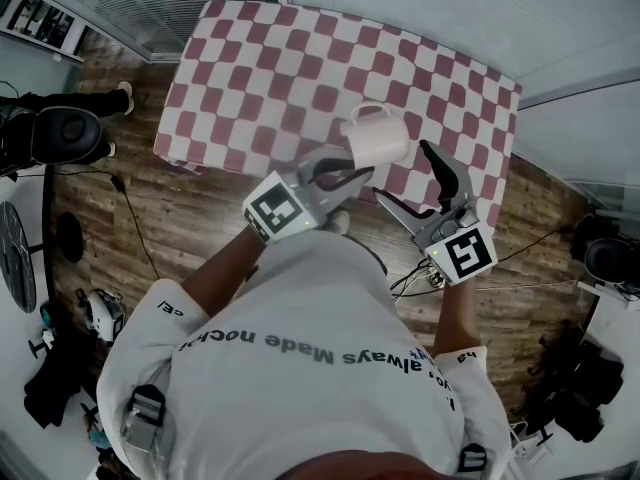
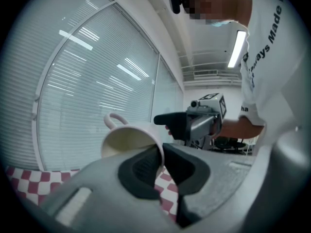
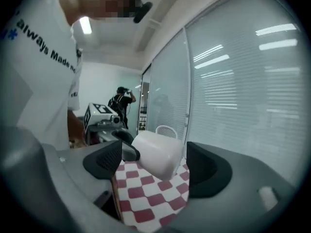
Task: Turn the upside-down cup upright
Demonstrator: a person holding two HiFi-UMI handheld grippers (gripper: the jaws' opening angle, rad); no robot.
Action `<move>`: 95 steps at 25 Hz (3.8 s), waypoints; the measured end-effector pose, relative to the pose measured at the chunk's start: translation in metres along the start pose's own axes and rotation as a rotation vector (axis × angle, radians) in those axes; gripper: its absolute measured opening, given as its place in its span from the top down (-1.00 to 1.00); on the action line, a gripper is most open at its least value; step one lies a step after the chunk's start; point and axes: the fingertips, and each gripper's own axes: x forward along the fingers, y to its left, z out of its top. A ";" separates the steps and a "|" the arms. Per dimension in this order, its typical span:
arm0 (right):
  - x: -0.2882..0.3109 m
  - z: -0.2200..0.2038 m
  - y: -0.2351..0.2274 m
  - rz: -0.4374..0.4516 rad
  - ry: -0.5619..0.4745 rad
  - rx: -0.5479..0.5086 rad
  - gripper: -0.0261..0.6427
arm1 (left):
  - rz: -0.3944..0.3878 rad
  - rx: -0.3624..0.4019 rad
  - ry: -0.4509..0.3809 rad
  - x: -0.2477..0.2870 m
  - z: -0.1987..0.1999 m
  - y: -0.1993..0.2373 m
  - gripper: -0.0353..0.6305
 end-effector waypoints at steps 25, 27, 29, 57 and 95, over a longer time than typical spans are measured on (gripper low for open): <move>0.038 -0.056 0.005 -0.003 0.588 -0.838 -0.34 | -0.051 -0.008 0.057 0.011 -0.011 -0.013 0.82; 0.040 -0.059 0.003 -0.007 0.607 -0.857 -0.34 | -0.055 -0.017 0.059 0.012 -0.012 -0.013 0.82; 0.041 -0.062 0.002 -0.009 0.623 -0.875 -0.34 | -0.060 -0.017 0.065 0.012 -0.013 -0.014 0.82; 0.044 -0.049 -0.022 -0.191 0.431 -0.535 -0.30 | 0.094 -0.021 -0.085 -0.002 0.018 0.019 0.31; 0.041 -0.038 0.001 -0.077 -0.139 0.222 -0.30 | 0.025 -0.055 -0.133 0.003 0.032 0.021 -0.15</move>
